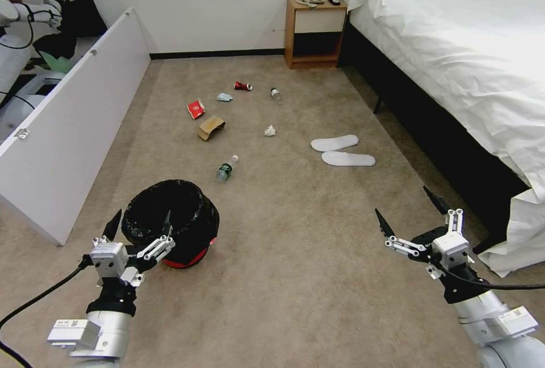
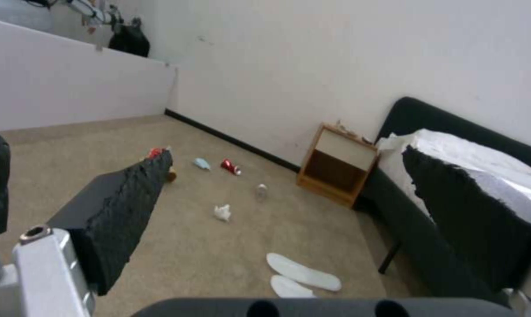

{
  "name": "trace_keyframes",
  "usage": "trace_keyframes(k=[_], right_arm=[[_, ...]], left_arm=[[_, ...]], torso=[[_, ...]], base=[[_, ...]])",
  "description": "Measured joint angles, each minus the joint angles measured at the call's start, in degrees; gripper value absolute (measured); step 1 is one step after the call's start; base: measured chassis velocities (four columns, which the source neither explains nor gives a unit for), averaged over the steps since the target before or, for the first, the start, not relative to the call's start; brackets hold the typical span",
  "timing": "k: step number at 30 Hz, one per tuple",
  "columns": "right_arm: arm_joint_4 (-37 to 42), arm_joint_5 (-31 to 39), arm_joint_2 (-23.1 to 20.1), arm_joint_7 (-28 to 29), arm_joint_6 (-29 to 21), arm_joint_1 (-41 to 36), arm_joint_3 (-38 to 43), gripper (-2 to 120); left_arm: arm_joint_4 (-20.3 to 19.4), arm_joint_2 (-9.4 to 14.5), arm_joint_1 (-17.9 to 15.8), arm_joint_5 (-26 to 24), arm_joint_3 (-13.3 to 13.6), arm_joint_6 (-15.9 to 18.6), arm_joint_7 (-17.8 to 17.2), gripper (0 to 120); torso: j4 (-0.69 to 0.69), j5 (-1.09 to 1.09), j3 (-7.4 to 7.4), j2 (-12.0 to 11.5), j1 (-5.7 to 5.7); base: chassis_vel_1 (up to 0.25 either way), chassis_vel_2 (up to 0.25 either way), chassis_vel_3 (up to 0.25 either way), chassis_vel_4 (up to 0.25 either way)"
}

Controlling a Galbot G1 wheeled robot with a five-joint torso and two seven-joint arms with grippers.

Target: Pick up the trash bin and place the garbage on the floor into it.

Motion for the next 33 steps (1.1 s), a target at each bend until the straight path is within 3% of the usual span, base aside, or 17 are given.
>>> trace_keyframes(k=[19,24,28,30,31,33], right_arm=[[0.24,0.01,0.28,-0.16,0.09,-0.2,0.06,100],[0.54,0.02,0.36,-0.29,0.1,-0.3,0.08,100],[0.65,0.02,0.46,-0.4,0.1,-0.39,0.09,100],[0.76,-0.02,0.79,-0.64,0.1,-0.54,0.09,100],[0.76,-0.02,0.79,-0.64,0.1,-0.54,0.09,100],[0.83,-0.04,0.87,-0.76,0.1,-0.64,0.09,100]], left_arm=[[-0.12,1.08,-0.83,-0.41,-0.47,1.27,-0.51,100],[-0.44,5.5,-2.82,-3.51,-2.24,6.56,-2.48,100],[-0.43,7.37,-3.57,-4.93,-2.96,7.88,-3.38,100],[-0.09,11.38,-4.63,-7.33,-3.8,9.91,-4.01,100],[-0.09,11.38,-4.63,-7.33,-3.8,9.91,-4.01,100],[-0.09,14.05,-5.23,-9.28,-4.25,11.74,-4.84,100]], torso=[[0.0,0.0,0.0,0.0,0.0],[0.0,0.0,0.0,0.0,0.0],[0.0,-0.01,0.0,0.0,0.0],[-0.01,-0.01,0.0,0.0,0.0],[-0.01,-0.01,0.0,0.0,0.0],[0.0,-0.01,0.0,0.0,0.0]], base=[[0.0,0.0,0.0,0.0],[0.0,0.0,0.0,0.0],[0.0,0.0,0.0,0.0],[0.0,0.0,0.0,0.0],[0.0,0.0,0.0,0.0],[0.0,0.0,0.0,0.0]])
